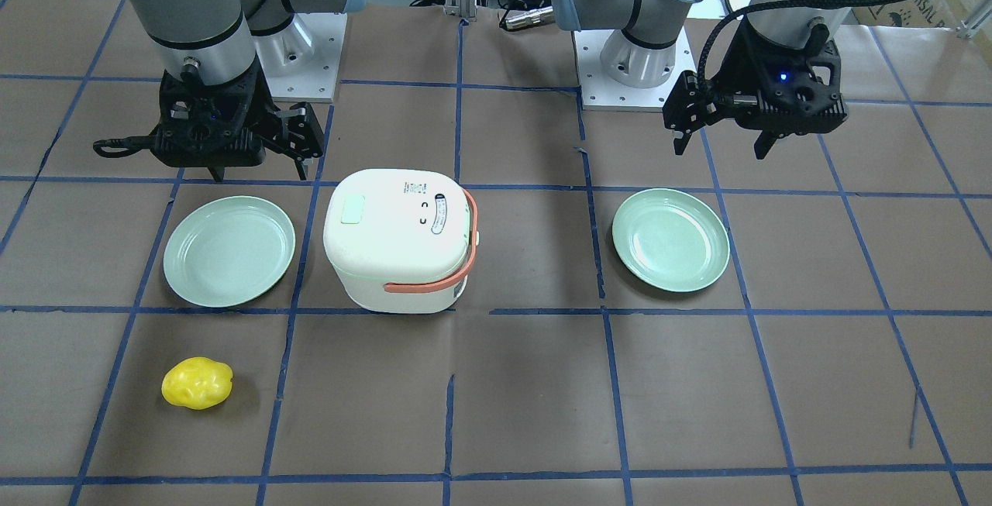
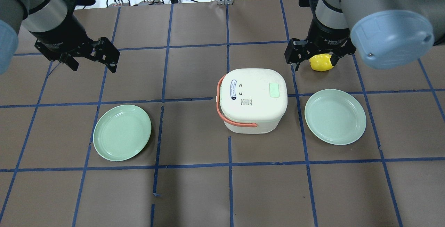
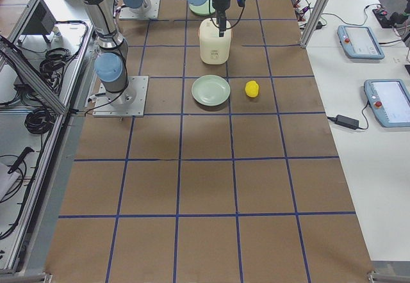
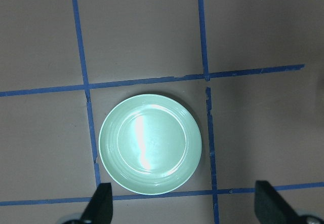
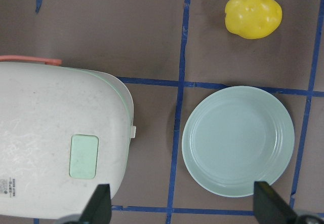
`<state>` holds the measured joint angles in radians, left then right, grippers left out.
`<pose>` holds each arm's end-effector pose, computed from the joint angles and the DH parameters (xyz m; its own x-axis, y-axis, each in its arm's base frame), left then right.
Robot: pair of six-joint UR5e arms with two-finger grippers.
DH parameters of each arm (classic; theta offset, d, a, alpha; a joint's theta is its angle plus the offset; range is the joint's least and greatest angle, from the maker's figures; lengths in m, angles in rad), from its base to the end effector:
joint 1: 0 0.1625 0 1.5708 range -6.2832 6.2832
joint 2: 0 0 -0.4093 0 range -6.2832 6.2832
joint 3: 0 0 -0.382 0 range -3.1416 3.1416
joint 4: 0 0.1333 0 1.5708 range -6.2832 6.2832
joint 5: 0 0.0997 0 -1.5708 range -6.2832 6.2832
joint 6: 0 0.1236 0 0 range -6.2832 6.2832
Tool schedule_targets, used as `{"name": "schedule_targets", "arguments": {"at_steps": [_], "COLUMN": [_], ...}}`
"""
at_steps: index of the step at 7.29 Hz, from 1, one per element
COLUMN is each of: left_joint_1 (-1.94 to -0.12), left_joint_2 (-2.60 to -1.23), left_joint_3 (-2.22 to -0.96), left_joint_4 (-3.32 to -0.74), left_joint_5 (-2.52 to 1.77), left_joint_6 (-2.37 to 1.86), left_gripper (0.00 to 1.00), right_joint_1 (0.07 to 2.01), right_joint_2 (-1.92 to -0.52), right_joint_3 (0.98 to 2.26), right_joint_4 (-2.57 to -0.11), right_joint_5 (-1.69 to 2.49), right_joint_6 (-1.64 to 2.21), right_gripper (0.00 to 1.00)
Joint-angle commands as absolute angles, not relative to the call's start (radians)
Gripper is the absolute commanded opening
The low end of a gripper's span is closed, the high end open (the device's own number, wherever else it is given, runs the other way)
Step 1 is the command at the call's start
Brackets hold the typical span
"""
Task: Press rice cooker button
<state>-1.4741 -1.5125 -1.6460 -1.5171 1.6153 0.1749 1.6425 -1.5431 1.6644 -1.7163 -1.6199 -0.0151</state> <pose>-0.0826 -0.4725 0.4449 -0.9958 0.0765 -0.0502 0.0780 0.9965 -0.0285 0.1622 -0.4828 0.4044 -0.9951 -0.0854 0.0494 -0.0867 0.9960 -0.0235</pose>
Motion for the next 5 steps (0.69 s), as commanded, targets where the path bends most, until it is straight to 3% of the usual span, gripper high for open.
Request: {"name": "schedule_targets", "arguments": {"at_steps": [1, 5], "left_joint_1": [-1.474, -1.474], "left_joint_2": [-1.513, -1.513], "left_joint_3": [-1.646, -1.646], "left_joint_4": [-1.517, -1.517], "left_joint_5": [1.615, 1.615], "left_joint_6": [0.175, 0.175], "left_gripper": [1.00, 1.00], "right_joint_1": [1.643, 1.643], "right_joint_2": [-1.543, -1.546], "right_joint_3": [1.664, 1.663], "right_joint_4": [-1.717, -1.724], "right_joint_5": [-1.620, -1.621], "right_joint_6": [-0.015, -0.012], "right_gripper": [1.00, 1.00]}}
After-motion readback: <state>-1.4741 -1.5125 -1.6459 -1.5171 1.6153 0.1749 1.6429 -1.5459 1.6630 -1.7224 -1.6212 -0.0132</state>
